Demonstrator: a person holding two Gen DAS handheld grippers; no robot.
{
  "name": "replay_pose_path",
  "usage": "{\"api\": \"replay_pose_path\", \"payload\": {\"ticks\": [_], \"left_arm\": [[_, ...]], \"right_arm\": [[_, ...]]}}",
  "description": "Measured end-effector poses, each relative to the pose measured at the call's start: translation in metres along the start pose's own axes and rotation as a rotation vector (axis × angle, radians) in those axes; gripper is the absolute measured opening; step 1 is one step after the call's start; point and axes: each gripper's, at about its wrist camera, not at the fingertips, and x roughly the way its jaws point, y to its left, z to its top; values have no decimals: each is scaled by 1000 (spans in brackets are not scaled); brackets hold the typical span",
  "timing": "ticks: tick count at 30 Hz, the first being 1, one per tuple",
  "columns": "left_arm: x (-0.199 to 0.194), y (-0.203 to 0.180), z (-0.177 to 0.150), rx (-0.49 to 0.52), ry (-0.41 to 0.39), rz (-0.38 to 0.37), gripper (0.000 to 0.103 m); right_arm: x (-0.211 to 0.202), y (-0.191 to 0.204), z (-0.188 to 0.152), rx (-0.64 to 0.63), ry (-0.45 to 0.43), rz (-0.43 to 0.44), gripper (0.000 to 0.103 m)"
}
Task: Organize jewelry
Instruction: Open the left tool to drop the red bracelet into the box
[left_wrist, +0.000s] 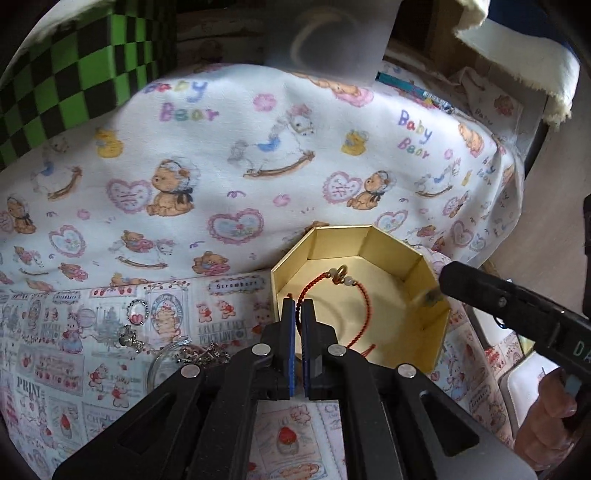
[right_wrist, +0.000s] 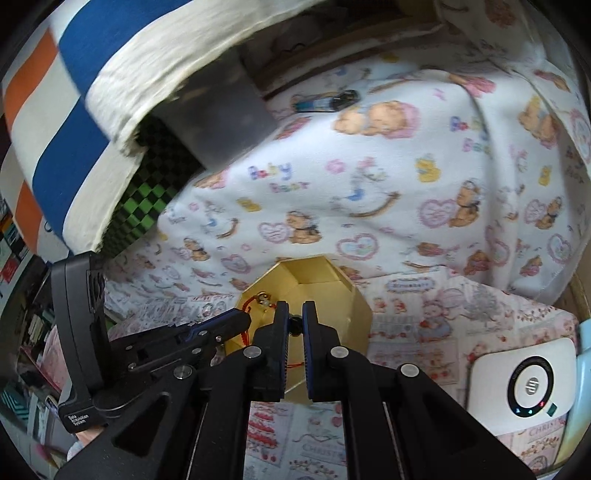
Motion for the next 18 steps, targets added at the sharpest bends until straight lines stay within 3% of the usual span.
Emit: {"api": "replay_pose_path", "payload": {"ticks": [2,5,7,9,10,14,18], "left_arm": [[-19,12,-1,-16,-39,-34,4],[-41,17,-3,-18,-70,-45,16],[-61,20,-5,-4,-102,-13,26],[-82,25,-7,9,-156,13,42],[-91,27,-7,12,-181,26,45],[-119,42,-13,-3,-271,83,55],[-125,69,-17,-50,-328,188,77]], "right_arm": [[2,1,0,10,8,-7,23],[2,1,-1,20,-1,-25,27],[-3,3,0,22,-25,-22,31],[-10,4,0,18,-48,-22,41],[-14,4,-1,16,-60,-22,47],[-20,18,-8,-17,-79,-40,48],[-21,39,-18,-109,-126,-118,55]]}}
